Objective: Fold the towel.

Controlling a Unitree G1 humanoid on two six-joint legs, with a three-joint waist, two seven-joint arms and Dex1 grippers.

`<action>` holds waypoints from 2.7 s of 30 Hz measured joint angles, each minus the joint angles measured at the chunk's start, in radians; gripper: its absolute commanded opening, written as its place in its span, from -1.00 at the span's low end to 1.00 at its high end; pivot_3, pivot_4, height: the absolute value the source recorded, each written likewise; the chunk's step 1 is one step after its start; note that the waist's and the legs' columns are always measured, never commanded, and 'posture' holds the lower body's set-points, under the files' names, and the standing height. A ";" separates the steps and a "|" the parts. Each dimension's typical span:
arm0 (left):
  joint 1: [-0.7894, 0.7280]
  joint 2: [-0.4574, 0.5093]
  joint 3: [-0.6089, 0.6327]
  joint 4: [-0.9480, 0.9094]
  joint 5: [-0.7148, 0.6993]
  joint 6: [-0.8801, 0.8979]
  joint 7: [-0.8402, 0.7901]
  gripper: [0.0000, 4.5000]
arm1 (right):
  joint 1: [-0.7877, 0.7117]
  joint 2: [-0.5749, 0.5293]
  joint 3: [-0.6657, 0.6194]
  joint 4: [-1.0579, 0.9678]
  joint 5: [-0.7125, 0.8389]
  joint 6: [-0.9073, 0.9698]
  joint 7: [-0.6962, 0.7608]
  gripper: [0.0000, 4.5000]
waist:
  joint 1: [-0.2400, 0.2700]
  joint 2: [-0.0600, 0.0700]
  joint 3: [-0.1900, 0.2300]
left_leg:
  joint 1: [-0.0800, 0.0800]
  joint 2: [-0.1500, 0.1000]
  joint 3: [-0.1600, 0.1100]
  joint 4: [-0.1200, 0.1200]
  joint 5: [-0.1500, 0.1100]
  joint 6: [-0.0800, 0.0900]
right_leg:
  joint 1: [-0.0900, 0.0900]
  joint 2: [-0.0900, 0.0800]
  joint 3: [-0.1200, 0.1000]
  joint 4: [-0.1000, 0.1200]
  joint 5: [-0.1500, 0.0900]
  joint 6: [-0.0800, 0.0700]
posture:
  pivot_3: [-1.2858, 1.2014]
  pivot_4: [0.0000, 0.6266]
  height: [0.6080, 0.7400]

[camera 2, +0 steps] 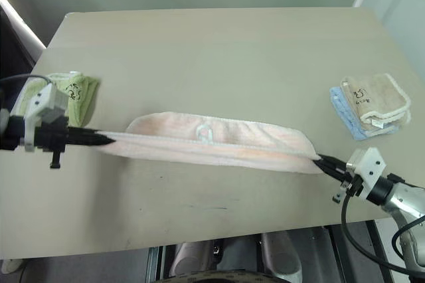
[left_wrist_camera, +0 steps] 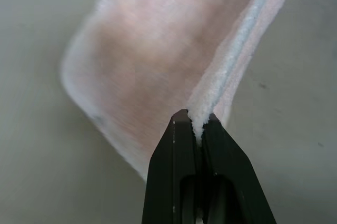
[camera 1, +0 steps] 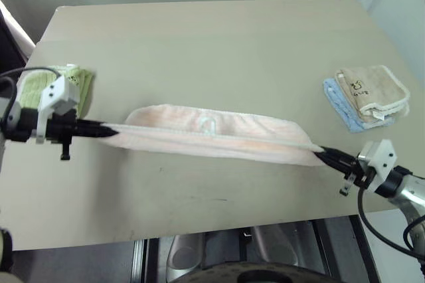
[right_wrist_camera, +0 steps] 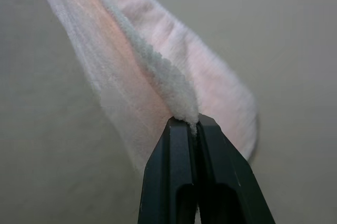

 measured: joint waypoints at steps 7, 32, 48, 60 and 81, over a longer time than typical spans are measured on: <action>-0.268 -0.170 -0.090 0.297 0.136 -0.123 0.004 -0.98 | -0.112 0.011 0.032 0.096 -0.035 0.004 -0.041 -1.00 | 0.009 0.000 0.000 | 0.000 0.000 0.000 0.000 0.001 0.001 | 0.001 0.000 0.000 0.000 0.001 0.002 | 0.03 -0.52 0.44; -0.476 -0.356 -0.090 0.743 0.334 -0.370 0.068 -0.41 | -0.355 0.033 0.129 0.245 -0.032 0.332 -0.090 -1.00 | 0.012 0.000 0.000 | 0.000 0.000 0.000 0.000 0.005 0.007 | 0.006 0.000 -0.001 -0.008 0.005 0.009 | 0.03 -0.52 0.44; -0.503 -0.360 -0.059 0.775 0.377 -0.371 0.115 1.00 | -0.390 0.039 0.129 0.264 -0.024 0.316 -0.068 0.99 | 0.012 0.000 0.000 | -0.001 0.000 0.001 0.000 0.005 0.008 | 0.008 0.000 -0.001 -0.015 0.009 0.011 | 0.03 -0.52 0.44; -0.465 -0.387 -0.030 0.794 0.390 -0.475 0.242 1.00 | -0.502 0.052 0.171 0.395 -0.121 0.276 -0.132 0.99 | 0.012 0.000 0.000 | -0.001 0.000 0.001 0.000 0.005 0.008 | 0.009 0.000 0.000 -0.016 0.011 0.013 | 0.03 -0.52 0.44; -0.382 -0.437 0.090 0.718 0.303 -0.429 0.224 1.00 | -0.671 0.109 0.184 0.299 -0.008 0.416 -0.122 0.99 | 0.012 0.001 0.000 | -0.003 0.000 0.003 0.000 0.006 0.008 | 0.005 0.000 -0.001 -0.016 0.012 0.013 | 0.03 -0.52 0.44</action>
